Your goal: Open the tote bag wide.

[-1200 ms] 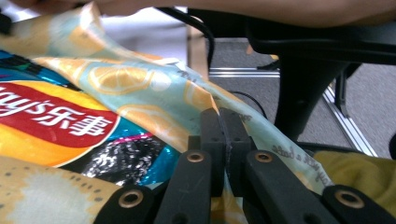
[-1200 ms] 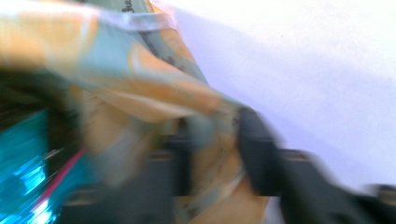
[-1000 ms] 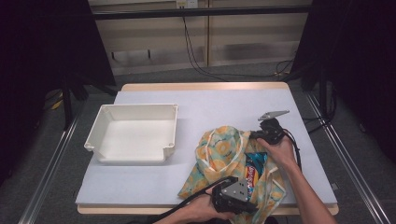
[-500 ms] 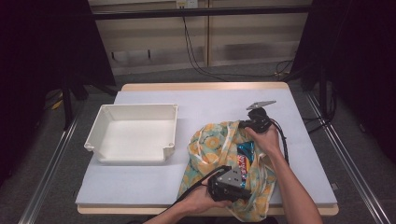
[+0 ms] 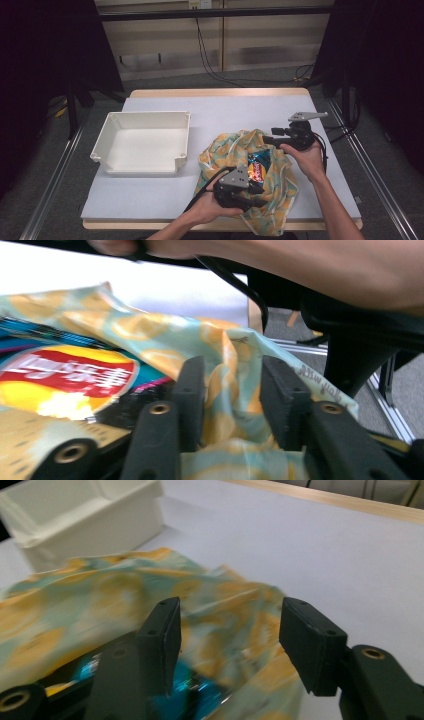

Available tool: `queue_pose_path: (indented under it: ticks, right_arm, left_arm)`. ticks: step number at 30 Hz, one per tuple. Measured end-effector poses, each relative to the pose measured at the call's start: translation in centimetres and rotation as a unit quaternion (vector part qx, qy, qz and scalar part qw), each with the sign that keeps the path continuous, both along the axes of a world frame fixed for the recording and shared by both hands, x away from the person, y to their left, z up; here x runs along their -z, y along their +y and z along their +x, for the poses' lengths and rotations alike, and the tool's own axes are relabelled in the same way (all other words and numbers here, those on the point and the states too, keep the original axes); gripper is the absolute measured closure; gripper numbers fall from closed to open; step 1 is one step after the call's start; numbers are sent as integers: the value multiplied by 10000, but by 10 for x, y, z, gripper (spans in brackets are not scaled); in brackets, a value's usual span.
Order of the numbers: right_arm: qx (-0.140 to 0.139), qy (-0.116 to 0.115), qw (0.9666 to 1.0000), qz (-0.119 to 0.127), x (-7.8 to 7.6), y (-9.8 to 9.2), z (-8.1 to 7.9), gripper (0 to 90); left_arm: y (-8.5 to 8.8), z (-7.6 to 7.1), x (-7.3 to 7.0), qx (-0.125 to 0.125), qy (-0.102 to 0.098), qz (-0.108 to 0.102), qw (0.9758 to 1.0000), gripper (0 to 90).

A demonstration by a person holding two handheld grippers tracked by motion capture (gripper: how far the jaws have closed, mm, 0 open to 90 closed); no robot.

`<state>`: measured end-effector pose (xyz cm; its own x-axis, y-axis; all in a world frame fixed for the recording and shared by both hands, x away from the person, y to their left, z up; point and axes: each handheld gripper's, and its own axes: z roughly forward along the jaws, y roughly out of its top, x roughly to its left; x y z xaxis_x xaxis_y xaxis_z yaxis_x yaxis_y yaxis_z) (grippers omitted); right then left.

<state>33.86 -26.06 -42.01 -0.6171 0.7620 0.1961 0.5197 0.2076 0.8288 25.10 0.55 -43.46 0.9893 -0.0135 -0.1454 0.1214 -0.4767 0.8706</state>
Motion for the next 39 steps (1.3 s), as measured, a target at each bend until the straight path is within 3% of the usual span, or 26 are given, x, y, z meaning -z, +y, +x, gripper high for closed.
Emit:
queue_pose_path:
  ticks: [1,2,5,7,8,9,13,16,23,28,32,33,34,35,36,39]
  right_arm:
    - [-116,-2,9999,-20,-3,0,-18,420]
    - [-116,-2,9999,-20,-3,0,-18,420]
    - [-227,-57,9997,101,-7,0,-44,434]
    - [-247,-90,9996,42,-8,2,-61,443]
    - [-355,-68,9993,34,-8,4,-74,454]
    - [-356,-75,9993,-21,-9,4,-81,457]
    - [-419,-98,9991,50,-9,4,-100,471]
    - [-428,-4,9991,-33,2,7,-117,472]
    - [-453,120,9988,-140,14,11,-124,411]
    - [-531,252,9979,-258,23,15,-125,395]
    - [-621,335,9968,-364,28,19,-127,491]
    - [-696,412,9961,-355,33,19,-128,614]
    - [-696,412,9961,-355,33,19,-128,614]
    - [-737,407,9959,-328,34,19,-129,701]
    - [-754,330,9962,-287,34,19,-132,876]
    - [-692,231,9968,-331,32,17,-136,900]
  left_arm:
    - [3,1,-2,-37,-38,-17,10000,619]
    - [5,4,-4,-62,-23,-67,10000,619]
    - [10,9,-8,-227,28,-196,9995,661]
    - [11,15,-9,-281,132,-161,9994,651]
    - [11,16,-11,-354,13,-137,9993,654]
    - [13,22,-12,-495,15,-195,9986,659]
    - [14,30,-12,-677,9,-185,9975,663]
    - [12,34,-10,-786,47,-107,9968,662]
    - [16,35,-21,-877,-96,-173,9959,652]
    - [6,39,-10,-873,-125,142,9960,651]
    - [-3,33,0,-764,-223,347,9962,627]
    - [-7,30,1,-744,-267,413,9960,626]
    - [-7,30,1,-744,-267,413,9960,623]
    - [-8,30,1,-713,-266,381,9964,623]
    - [-8,29,0,-721,-272,392,9963,617]
    - [-9,29,0,-751,-289,439,9958,589]
